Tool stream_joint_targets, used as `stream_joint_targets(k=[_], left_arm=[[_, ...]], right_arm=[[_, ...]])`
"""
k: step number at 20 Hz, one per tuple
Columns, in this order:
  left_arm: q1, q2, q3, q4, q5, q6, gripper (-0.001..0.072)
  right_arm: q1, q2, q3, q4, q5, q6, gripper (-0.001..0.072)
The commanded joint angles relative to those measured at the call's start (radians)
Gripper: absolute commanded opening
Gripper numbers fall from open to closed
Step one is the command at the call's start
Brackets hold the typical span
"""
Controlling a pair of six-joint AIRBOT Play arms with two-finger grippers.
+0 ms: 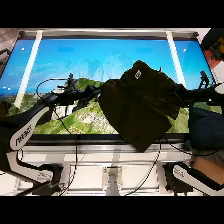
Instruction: Fold the clothes and pants, and hang the long-sleeved shirts on hangers.
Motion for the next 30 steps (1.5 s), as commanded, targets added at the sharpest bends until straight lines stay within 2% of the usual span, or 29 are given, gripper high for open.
stream_joint_targets(k=[1, 5, 9, 11, 14, 17, 18, 21, 23, 24, 25, 26, 27, 30], left_arm=[[-0.007, -0.050, 0.042, -0.035, 0.064, 0.006, 0.0480], [-0.011, -0.124, 0.142, -0.035, 0.067, 0.001, 0.0468], [-0.012, -0.188, 0.196, -0.034, -0.018, -0.047, 0.0468], [-0.012, -0.196, 0.197, -0.035, -0.017, -0.047, 0.0388], [-0.016, -0.205, 0.202, -0.035, -0.018, -0.047, 0.0387], [-0.034, -0.237, 0.243, -0.035, -0.043, -0.047, 0.0340], [-0.041, -0.249, 0.261, -0.035, -0.055, -0.047, 0.0296], [-0.043, -0.253, 0.292, -0.035, -0.058, -0.046, 0.0017], [-0.023, -0.248, 0.310, -0.035, -0.057, -0.046, 0.0016], [-0.009, -0.242, 0.314, -0.035, -0.054, -0.046, 0.0015], [0.007, -0.233, 0.314, -0.031, -0.047, -0.039, 0.0014], [0.028, -0.222, 0.314, -0.011, -0.030, -0.039, 0.0013], [0.052, -0.209, 0.314, 0.013, -0.011, -0.040, 0.0012], [0.124, -0.162, 0.314, 0.134, 0.043, -0.099, 0.0011]], right_arm=[[-0.001, 0.001, 0.048, 0.087, 0.058, 0.000, 0.0552], [0.002, 0.001, 0.064, 0.119, 0.076, -0.002, 0.0552], [0.029, 0.001, 0.064, 0.120, 0.074, -0.006, 0.0553], [0.050, 0.001, 0.064, 0.120, 0.069, -0.007, 0.0552], [0.084, 0.001, 0.064, 0.120, 0.069, -0.007, 0.0553], [0.130, 0.001, 0.064, 0.120, 0.052, -0.007, 0.0552], [0.146, 0.001, 0.064, 0.120, 0.040, -0.007, 0.0553], [0.167, 0.001, 0.064, 0.119, 0.009, -0.007, 0.0552], [0.167, 0.001, 0.064, 0.117, -0.001, -0.007, 0.0550], [0.167, 0.001, 0.064, 0.117, -0.008, -0.007, 0.0516], [0.167, 0.001, 0.064, 0.117, -0.011, -0.007, 0.0344], [0.167, 0.001, 0.064, 0.116, -0.016, -0.007, 0.0100], [0.167, 0.001, 0.064, 0.115, -0.022, -0.006, 0.0010], [0.167, 0.000, 0.064, 0.092, -0.044, -0.007, 0.0008]])
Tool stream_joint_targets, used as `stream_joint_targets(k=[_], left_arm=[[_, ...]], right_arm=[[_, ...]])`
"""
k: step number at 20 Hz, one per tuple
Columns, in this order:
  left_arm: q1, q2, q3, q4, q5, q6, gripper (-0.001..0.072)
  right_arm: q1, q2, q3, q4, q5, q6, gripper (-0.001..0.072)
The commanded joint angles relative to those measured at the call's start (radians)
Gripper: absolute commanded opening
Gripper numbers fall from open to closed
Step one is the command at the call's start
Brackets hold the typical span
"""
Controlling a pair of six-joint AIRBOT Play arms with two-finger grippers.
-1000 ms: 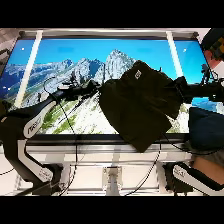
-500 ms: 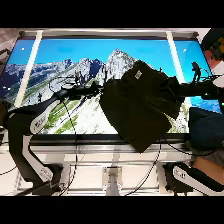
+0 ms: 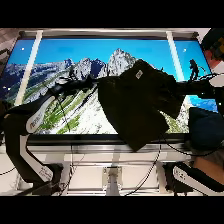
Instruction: Fold the clothes and pants, and hang the long-sleeved shirts on hangers.
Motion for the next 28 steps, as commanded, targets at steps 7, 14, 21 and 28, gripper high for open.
stream_joint_targets(k=[7, 14, 21, 28], left_arm=[[0.149, 0.181, 0.003, 0.885, 0.074, -0.499, 0.0011], [0.152, 0.243, -0.016, 1.469, -0.167, -0.864, 0.0011], [0.146, 0.301, -0.047, 1.464, -0.132, -0.881, 0.0013], [0.110, 0.319, -0.047, 1.455, -0.113, -0.878, 0.0014]], right_arm=[[0.002, -0.003, -0.120, -0.047, -0.023, -0.008, 0.0004], [0.067, 0.008, -0.552, 0.253, -0.079, -0.189, 0.0004], [0.408, 0.101, -0.788, 0.457, -0.267, -0.101, 0.0010], [0.670, 0.099, -0.785, 0.512, -0.490, 0.037, 0.0453]])
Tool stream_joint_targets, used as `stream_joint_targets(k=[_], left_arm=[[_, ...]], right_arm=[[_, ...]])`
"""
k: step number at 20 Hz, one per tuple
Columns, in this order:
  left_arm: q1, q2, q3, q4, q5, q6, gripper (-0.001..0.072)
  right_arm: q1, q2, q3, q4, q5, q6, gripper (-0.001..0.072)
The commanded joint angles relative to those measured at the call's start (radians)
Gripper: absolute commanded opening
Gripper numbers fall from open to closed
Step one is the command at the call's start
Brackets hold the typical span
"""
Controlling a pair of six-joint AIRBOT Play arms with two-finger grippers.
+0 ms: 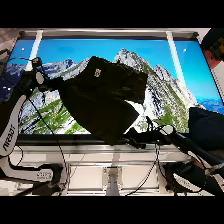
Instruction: Fold the clothes and pants, and hang the long-sleeved shirts on hangers.
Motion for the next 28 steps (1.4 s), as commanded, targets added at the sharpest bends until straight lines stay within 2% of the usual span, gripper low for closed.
stream_joint_targets(k=[1, 11, 15, 21, 23, 24, 25, 26, 28], left_arm=[[-0.021, 0.006, -0.001, -0.003, 0.008, -0.002, 0.0014], [-0.051, 0.006, -0.001, -0.003, 0.024, -0.002, 0.0015], [-0.051, 0.006, -0.001, -0.003, 0.031, -0.002, 0.0015], [-0.051, 0.006, -0.001, -0.003, 0.031, -0.002, 0.0015], [-0.051, 0.006, -0.001, -0.003, 0.031, -0.002, 0.0015], [-0.051, 0.006, -0.001, -0.003, 0.032, -0.002, 0.0016], [-0.051, 0.006, -0.001, -0.003, 0.037, -0.002, 0.0015], [-0.051, 0.006, -0.001, -0.003, 0.041, -0.003, 0.0016], [-0.050, 0.006, -0.001, -0.003, 0.035, -0.002, 0.0016]], right_arm=[[0.071, 0.002, -0.006, 0.070, -0.098, 0.040, 0.0453], [0.095, -0.105, 0.038, 0.118, -0.093, 0.028, 0.0452], [0.176, -0.137, 0.048, 0.155, -0.164, 0.028, 0.0450], [0.188, -0.227, 0.164, 0.149, -0.150, 0.019, 0.0448], [0.203, -0.262, 0.192, 0.149, -0.130, 0.019, 0.0366], [0.219, -0.266, 0.201, 0.150, -0.134, 0.020, 0.0290], [0.233, -0.265, 0.207, 0.152, -0.137, 0.021, 0.0072], [0.244, -0.263, 0.212, 0.152, -0.134, 0.026, 0.0007], [0.239, -0.250, 0.214, 0.135, -0.134, 0.025, 0.0006]])
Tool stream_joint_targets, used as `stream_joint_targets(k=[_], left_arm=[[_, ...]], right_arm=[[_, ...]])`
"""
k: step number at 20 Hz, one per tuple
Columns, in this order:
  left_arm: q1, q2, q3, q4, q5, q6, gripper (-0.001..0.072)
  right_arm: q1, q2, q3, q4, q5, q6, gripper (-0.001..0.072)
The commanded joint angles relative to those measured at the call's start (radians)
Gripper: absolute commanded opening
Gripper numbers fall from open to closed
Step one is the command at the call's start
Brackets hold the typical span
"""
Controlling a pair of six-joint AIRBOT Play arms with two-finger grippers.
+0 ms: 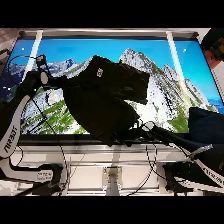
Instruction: Fold the clothes and pants, and hang the long-sleeved shirts on hangers.
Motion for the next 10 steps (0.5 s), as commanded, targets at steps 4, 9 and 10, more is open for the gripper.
stream_joint_targets(k=[4, 9, 10], left_arm=[[-0.001, 0.001, -0.001, 0.004, -0.045, -0.023, 0.0015], [-0.012, 0.010, -0.027, 0.017, -0.108, -0.129, 0.0012], [-0.017, 0.020, -0.051, 0.025, -0.099, -0.176, 0.0013]], right_arm=[[-0.121, 0.053, 0.015, -0.130, 0.006, 0.032, 0.0005], [-0.389, 0.060, 0.024, -0.322, 0.029, 0.042, 0.0004], [-0.439, 0.060, 0.033, -0.363, 0.038, 0.042, 0.0004]])
